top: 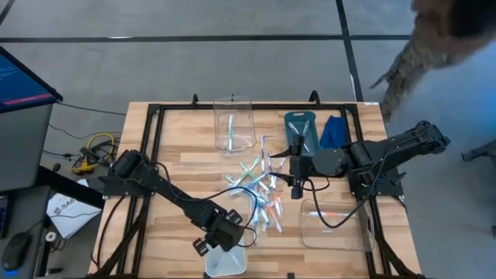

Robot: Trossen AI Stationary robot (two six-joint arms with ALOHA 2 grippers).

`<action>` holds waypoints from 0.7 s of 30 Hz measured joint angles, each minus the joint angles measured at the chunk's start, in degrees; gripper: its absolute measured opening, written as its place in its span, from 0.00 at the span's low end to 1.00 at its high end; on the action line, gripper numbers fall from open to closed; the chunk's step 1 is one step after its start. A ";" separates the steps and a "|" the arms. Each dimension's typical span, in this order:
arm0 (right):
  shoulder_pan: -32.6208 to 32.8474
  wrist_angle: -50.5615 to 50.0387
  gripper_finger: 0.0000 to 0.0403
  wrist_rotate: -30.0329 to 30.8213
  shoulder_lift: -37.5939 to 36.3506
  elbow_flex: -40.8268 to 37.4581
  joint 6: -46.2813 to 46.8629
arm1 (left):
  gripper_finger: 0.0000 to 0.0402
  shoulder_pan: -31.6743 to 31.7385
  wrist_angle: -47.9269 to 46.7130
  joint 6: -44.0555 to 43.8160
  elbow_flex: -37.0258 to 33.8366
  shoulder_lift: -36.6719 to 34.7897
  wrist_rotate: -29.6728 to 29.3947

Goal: Pick & Place Toothbrushes
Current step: Put the blue toothbrush into the white bin

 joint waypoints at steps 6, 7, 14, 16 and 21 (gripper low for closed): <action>0.00 -0.53 0.54 0.01 0.00 0.02 0.02 | 0.30 -0.29 -0.87 -1.09 0.34 -3.78 -4.59; 0.00 -0.67 0.54 0.01 0.00 0.02 0.03 | 0.30 -0.25 -0.76 -1.44 0.34 -4.67 -4.79; 0.02 -1.25 0.54 0.03 0.00 0.02 -1.13 | 0.30 -0.13 2.08 -5.19 0.38 -10.97 -5.75; 0.02 -1.27 0.54 0.03 0.00 0.02 -1.87 | 0.30 -0.13 2.97 -7.26 0.38 -12.50 -5.76; 0.63 -1.68 0.54 0.03 0.00 0.02 -2.65 | 0.29 -0.13 3.51 -14.48 0.35 -16.09 -6.43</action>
